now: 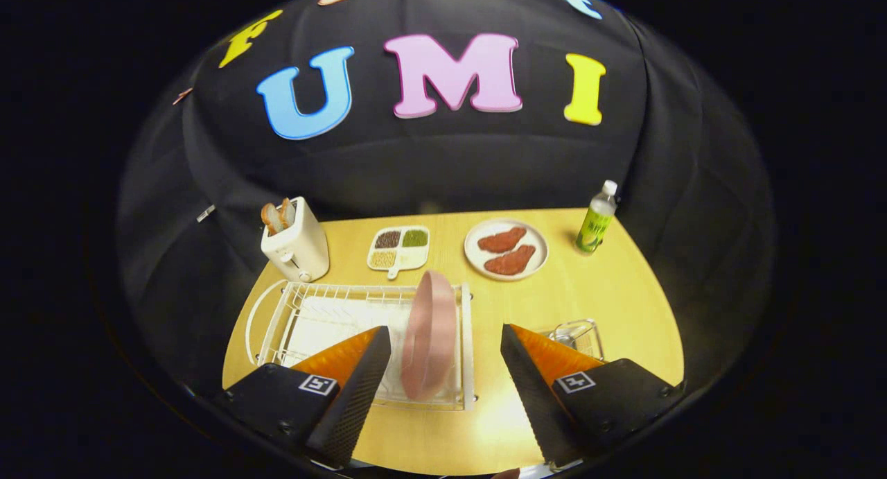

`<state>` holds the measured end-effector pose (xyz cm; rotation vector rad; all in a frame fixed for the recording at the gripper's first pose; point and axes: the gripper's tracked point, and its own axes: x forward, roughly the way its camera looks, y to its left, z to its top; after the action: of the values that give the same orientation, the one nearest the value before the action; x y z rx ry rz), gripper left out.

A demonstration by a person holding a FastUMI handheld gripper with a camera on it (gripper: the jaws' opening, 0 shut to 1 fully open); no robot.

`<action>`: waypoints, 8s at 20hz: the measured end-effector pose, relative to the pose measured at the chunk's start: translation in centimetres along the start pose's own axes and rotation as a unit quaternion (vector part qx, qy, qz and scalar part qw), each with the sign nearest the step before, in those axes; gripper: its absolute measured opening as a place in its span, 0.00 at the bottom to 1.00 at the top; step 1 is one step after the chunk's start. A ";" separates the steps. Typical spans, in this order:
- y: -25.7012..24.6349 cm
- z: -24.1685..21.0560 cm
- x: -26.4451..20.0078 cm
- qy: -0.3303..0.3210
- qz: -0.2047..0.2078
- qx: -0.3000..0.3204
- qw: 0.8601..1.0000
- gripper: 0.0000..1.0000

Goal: Take the plate from the dish rack, then take the spoon from the basket and place it into the plate.

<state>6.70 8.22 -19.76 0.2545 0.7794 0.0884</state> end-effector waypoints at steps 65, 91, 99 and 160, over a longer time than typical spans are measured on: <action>-2.2 -27.6 -0.8 0.207 0.062 0.167 0.962 0.64; -23.2 -9.8 1.7 0.006 -0.030 -0.009 1.000 0.60; -21.5 -10.4 3.0 0.024 0.005 0.086 0.996 0.16; 0.2 -25.6 -3.6 0.129 0.173 -0.117 0.969 0.99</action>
<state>-13.86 12.79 -34.67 0.1530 0.9687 0.5490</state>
